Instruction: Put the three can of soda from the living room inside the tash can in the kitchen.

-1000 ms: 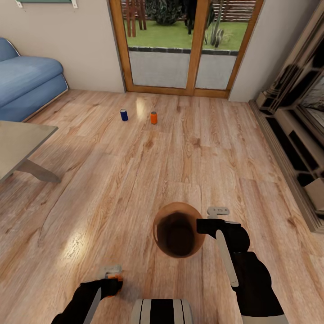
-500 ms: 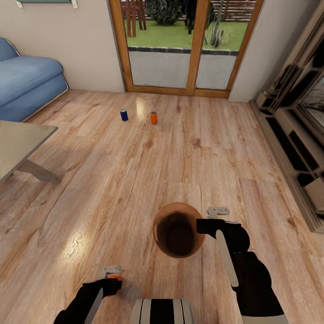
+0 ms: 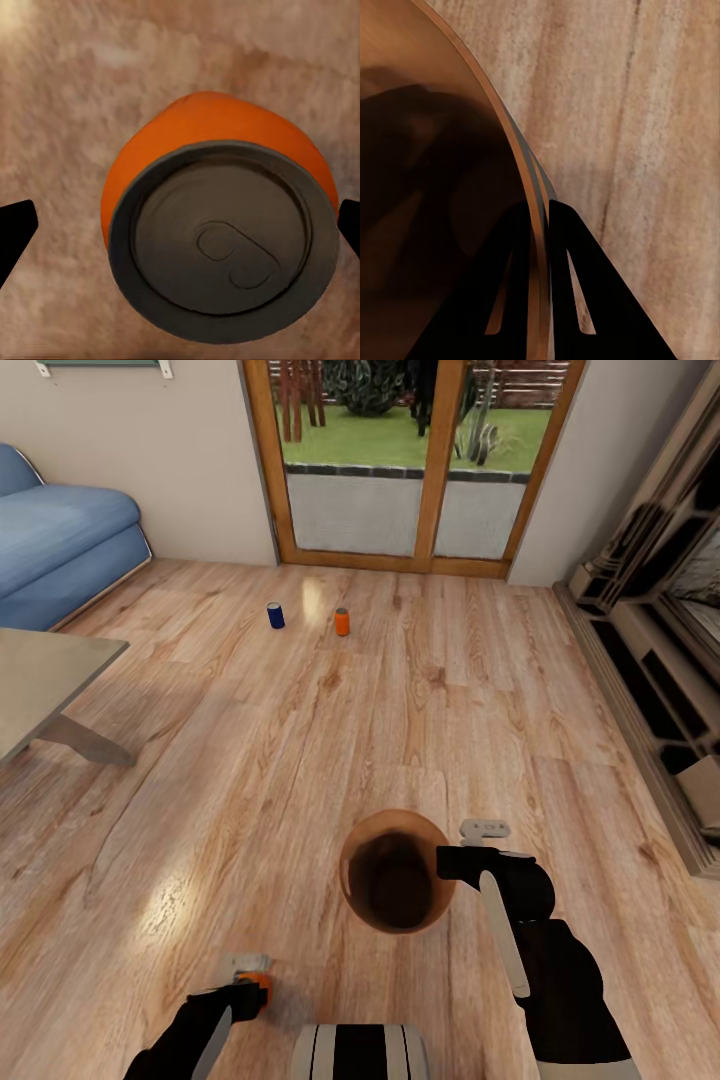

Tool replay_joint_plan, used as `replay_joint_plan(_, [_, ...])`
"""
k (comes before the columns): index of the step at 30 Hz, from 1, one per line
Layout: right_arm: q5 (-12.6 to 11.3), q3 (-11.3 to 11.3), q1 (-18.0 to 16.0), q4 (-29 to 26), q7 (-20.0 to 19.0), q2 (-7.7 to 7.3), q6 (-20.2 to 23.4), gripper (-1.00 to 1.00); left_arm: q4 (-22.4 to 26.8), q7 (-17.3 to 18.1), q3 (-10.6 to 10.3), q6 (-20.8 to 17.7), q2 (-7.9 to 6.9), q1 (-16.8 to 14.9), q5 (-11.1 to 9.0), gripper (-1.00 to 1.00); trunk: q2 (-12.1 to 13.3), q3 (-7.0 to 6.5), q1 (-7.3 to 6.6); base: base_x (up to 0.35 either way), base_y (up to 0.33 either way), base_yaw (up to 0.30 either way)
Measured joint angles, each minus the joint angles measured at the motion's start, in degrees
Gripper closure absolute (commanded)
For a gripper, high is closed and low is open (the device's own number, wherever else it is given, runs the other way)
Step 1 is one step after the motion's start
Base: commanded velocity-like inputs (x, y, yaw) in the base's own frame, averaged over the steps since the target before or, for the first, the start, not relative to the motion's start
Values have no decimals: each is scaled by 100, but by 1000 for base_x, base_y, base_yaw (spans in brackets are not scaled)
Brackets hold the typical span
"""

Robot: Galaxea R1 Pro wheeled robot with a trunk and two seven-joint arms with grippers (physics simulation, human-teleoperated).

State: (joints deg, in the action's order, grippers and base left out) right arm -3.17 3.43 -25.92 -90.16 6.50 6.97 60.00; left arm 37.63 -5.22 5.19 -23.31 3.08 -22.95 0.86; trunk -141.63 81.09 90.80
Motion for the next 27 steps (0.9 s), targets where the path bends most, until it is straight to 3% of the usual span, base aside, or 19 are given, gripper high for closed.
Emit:
replay_joint_plan(17, [0,0,0,1,0,1,0,100,-237,-67,8,44,34,-78,-35,-100,0,0,0,0,0,0])
replay_joint_plan(18, [0,0,0,0,0,1,0,100,-238,-67,8,44,38,-78,-36,100,0,0,0,0,0,0])
replay_joint_plan(27, [-6,0,0,2,0,-1,0,100,-237,-70,11,46,70,-95,-48,100,0,0,0,0,0,0])
